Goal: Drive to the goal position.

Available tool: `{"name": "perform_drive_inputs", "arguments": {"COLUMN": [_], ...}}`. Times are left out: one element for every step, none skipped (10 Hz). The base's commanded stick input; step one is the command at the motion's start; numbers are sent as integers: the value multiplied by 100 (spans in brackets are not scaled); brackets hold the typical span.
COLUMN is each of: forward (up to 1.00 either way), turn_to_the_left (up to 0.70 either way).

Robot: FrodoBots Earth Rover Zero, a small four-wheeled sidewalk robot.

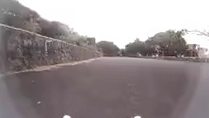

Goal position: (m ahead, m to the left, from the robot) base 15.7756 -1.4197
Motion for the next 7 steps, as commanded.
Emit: {"name": "perform_drive_inputs", "arguments": {"forward": [50,50,50,50,50,50,50], "turn_to_the_left": [0,0,0,0,0,-19,-50]}}
